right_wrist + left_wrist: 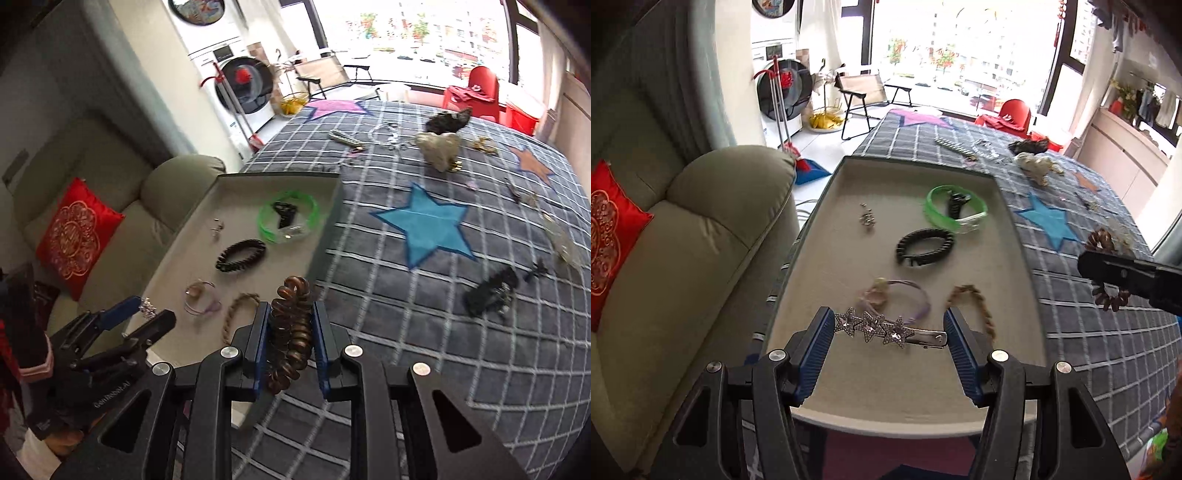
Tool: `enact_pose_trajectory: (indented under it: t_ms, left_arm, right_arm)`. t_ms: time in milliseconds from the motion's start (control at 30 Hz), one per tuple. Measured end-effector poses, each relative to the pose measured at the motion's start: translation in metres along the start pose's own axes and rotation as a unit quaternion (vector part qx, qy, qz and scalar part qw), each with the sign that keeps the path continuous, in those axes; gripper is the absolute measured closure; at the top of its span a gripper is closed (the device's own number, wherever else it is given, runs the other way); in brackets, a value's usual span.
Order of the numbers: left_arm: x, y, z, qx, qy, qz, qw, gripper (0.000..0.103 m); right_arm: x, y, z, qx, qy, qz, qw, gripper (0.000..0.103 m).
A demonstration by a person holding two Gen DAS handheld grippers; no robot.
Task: Organize jewelry
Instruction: 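Carry the barrette and coiled hair tie into the tray and open both tools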
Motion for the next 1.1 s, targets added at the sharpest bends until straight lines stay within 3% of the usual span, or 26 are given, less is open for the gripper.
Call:
enact_pose_trajectory:
  t_ms: [567, 1000, 1100]
  left_arm:
    - [-0.012, -0.042, 0.007, -0.042, -0.004, -0.008, 0.9991, 0.04]
    - [-0.009, -0.048, 0.009, -0.048, -0.016, -0.02, 0.9985, 0.039]
    - [-0.009, -0.047, 0.008, -0.049, -0.018, -0.027, 0.9983, 0.039]
  right_arm:
    - [-0.023, -0.087, -0.009, -0.069, 0.022, -0.009, 0.997, 0.079]
    - [-0.018, -0.11, -0.002, -0.091, 0.016, -0.003, 0.996, 0.078]
    - [-0.019, -0.109, -0.004, -0.093, 0.016, -0.009, 0.996, 0.072]
Point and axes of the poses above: each gripper's, at about its wrist camera, not at the fingertips, and y roughly against the way its jaws point, x to its right, z to its underside, the point moved 10 cm from there along -y, roughly the way its jaws point, and after that the axes turned 4 degrees about -z, right-handed, at the moved point
